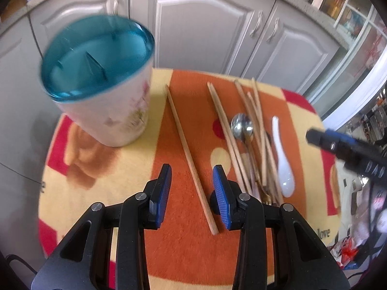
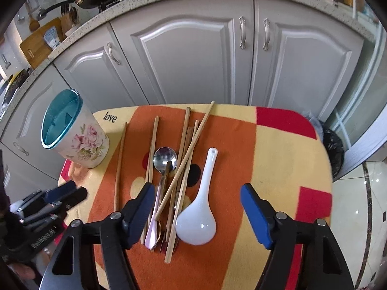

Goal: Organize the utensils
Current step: 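Lower the left tool onto a single wooden chopstick and close it, then lift the chopstick with the left tool while the right tool grasps another chopstick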

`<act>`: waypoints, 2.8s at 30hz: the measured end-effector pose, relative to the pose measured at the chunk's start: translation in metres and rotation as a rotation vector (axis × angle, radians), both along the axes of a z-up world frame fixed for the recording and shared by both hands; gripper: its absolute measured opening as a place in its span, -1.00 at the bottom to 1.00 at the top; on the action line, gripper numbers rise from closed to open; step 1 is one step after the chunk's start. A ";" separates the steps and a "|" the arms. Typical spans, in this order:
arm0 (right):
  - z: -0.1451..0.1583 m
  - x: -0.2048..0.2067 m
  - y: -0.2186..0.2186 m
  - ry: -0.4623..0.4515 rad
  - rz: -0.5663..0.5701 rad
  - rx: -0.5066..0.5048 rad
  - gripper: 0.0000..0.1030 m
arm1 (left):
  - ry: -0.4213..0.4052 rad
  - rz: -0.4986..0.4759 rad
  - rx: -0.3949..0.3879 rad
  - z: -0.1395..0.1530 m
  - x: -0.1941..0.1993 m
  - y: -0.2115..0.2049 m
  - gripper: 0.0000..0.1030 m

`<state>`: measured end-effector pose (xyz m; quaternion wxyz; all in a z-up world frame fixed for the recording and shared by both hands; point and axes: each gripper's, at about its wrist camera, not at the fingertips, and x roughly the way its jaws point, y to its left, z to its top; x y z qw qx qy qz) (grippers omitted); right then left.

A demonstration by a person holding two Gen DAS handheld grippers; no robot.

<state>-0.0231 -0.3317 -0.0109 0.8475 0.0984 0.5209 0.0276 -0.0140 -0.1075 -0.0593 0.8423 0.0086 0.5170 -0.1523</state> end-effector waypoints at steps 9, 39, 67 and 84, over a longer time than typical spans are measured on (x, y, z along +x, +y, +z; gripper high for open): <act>-0.026 0.073 -0.019 0.041 0.001 0.071 -0.07 | 0.064 0.023 0.037 -0.039 0.026 -0.013 -0.36; -0.036 0.065 -0.043 0.068 0.098 0.270 -0.83 | 0.187 -0.145 0.040 -0.053 0.000 -0.009 -0.89; -0.086 0.152 -0.037 0.158 0.033 0.184 -0.65 | 0.034 -0.119 0.226 -0.051 0.078 -0.073 -0.71; 0.024 0.066 -0.037 -0.063 0.131 0.280 -0.83 | -0.003 -0.126 -0.110 0.048 0.029 -0.002 -0.92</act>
